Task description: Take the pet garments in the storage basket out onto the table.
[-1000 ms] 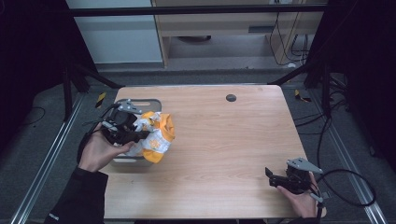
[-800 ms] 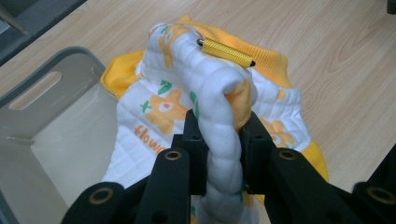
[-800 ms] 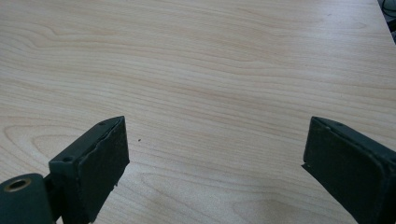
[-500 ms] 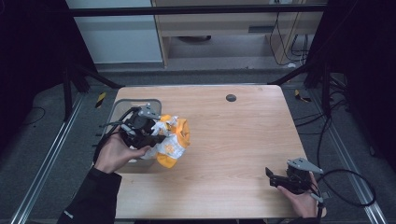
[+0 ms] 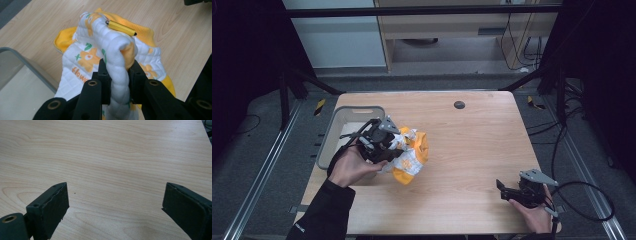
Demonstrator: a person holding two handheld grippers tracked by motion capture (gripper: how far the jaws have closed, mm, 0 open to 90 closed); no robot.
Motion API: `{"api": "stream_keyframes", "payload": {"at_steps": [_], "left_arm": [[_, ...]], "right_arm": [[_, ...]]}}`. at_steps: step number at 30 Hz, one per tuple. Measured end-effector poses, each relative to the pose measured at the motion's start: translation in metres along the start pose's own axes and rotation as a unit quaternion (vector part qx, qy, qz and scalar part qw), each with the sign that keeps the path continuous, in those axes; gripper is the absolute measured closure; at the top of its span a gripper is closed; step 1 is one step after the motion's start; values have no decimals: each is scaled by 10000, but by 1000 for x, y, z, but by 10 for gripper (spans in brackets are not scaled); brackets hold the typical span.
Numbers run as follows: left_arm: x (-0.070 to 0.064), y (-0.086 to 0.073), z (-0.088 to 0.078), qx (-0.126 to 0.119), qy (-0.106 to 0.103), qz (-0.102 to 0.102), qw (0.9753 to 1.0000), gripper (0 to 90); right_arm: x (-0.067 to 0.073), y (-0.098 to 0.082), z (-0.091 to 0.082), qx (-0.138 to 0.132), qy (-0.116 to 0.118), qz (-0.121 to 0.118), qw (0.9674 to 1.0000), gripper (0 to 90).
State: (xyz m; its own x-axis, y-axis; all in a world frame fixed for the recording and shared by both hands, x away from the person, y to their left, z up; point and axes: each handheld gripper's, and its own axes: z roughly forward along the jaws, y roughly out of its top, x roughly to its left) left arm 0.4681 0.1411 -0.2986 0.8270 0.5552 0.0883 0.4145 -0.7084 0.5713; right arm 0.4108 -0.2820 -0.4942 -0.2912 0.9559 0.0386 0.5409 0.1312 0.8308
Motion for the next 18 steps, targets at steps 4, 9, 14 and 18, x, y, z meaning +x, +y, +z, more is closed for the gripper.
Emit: {"api": "stream_keyframes", "payload": {"at_steps": [4,9,14,18], "left_arm": [[-2,-1,10,76,-36,7,10000,755],[-7,1,21,175,-111,90,9997,756],[-14,4,35,236,-183,168,9994,755],[-20,8,44,271,-216,234,9991,755]], "right_arm": [[-1,0,0,-5,-17,-4,10000,68],[0,0,0,-3,-9,-3,10000,68],[0,0,-1,0,-3,13,10000,68],[0,0,-1,0,-7,10,10000,68]]}}
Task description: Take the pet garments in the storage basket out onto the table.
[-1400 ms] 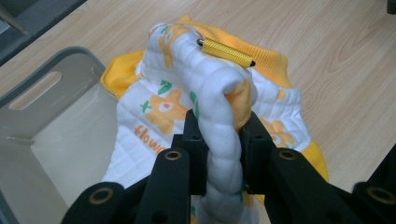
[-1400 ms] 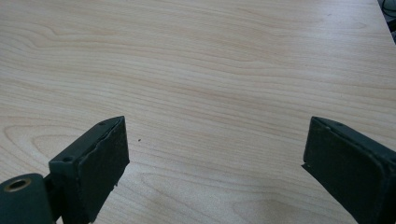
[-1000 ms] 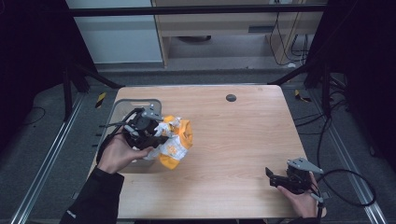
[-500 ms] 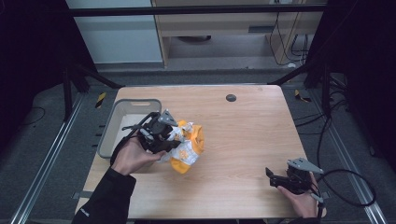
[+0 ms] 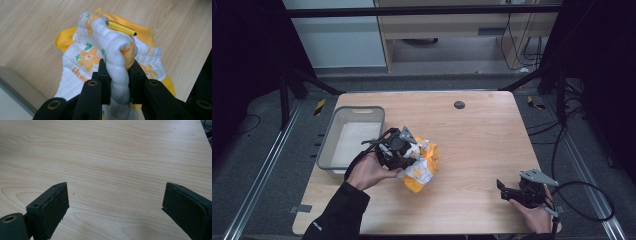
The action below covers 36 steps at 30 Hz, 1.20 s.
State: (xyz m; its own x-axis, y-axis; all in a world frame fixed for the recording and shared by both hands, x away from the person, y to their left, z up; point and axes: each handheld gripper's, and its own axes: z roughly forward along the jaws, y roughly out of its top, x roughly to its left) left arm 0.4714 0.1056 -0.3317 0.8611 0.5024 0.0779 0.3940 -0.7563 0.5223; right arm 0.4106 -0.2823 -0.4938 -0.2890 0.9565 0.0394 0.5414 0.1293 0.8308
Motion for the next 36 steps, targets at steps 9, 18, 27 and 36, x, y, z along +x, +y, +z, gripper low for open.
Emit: {"api": "stream_keyframes", "payload": {"at_steps": [9,18,27,36], "left_arm": [[-10,7,19,25,-123,144,9998,755],[-17,9,35,69,-220,239,9994,754],[-23,10,58,133,-359,263,9989,754],[-27,6,76,200,-445,306,9983,750]], "right_arm": [[0,0,0,-14,20,7,10000,68],[0,0,0,-19,15,2,10000,68],[0,0,0,-30,13,-1,10000,67],[-1,0,0,-43,-2,-34,10000,67]]}}
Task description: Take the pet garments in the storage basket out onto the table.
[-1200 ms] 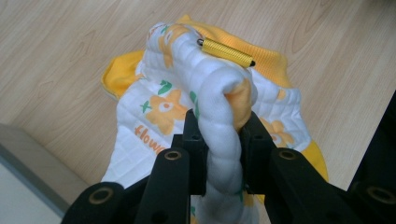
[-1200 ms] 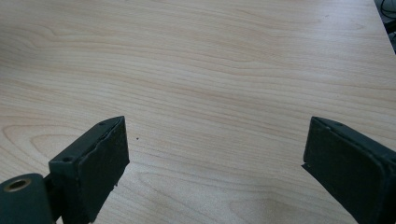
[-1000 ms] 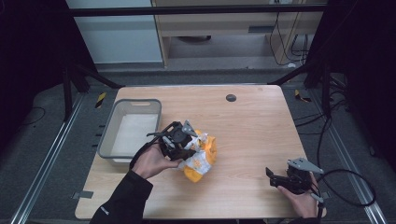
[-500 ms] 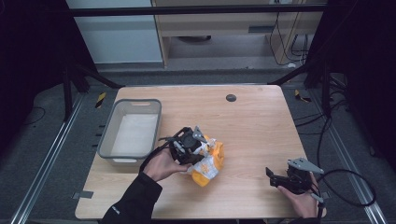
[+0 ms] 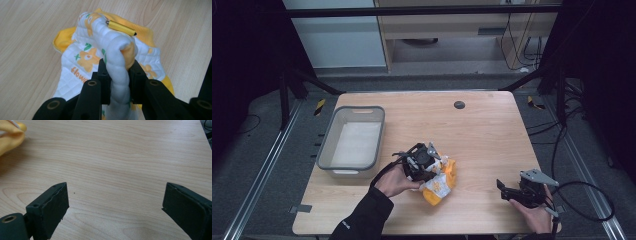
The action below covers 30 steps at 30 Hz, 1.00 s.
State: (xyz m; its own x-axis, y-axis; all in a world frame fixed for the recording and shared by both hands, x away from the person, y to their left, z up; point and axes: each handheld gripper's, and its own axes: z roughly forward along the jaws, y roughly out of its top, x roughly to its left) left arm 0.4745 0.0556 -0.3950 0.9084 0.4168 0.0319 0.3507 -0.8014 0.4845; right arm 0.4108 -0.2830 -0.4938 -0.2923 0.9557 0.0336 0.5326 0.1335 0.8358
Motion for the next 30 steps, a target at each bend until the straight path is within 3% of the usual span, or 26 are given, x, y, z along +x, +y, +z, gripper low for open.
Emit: {"api": "stream_keyframes", "payload": {"at_steps": [11,18,30], "left_arm": [[-4,-7,20,74,-65,41,9999,713],[-6,-11,25,-4,-43,50,10000,664],[-6,-15,30,-70,15,50,10000,471]], "right_arm": [[1,0,0,11,20,5,10000,67],[1,0,0,22,26,18,10000,67],[0,0,0,20,16,16,10000,66]]}}
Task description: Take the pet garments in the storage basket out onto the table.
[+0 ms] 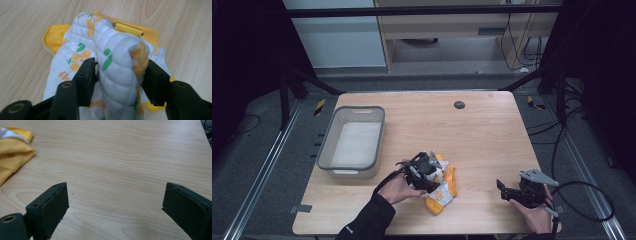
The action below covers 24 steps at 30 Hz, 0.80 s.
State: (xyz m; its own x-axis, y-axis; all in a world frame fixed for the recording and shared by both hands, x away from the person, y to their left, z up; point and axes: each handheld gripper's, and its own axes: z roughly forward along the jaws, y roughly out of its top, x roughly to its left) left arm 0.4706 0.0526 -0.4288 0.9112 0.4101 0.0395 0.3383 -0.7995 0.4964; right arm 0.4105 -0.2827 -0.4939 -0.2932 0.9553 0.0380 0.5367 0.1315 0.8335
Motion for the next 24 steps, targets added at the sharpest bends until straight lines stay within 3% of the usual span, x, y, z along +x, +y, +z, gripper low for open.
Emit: {"api": "stream_keyframes", "payload": {"at_steps": [8,13,17,20,24], "left_arm": [[0,-1,1,4,-9,-37,10000,344],[-1,-3,-2,-126,-23,-84,9999,287],[-2,-7,-9,-306,60,-106,9995,243],[-1,-15,-18,-598,202,-154,9979,204],[0,-24,-32,-933,177,-363,9948,190]], "right_arm": [[0,0,0,-2,0,-9,10000,65],[0,0,0,-2,-5,4,10000,64],[0,0,0,-2,-7,4,10000,62],[-1,0,0,-31,-15,-33,10000,60],[-1,0,0,-35,-24,-3,10000,59]]}}
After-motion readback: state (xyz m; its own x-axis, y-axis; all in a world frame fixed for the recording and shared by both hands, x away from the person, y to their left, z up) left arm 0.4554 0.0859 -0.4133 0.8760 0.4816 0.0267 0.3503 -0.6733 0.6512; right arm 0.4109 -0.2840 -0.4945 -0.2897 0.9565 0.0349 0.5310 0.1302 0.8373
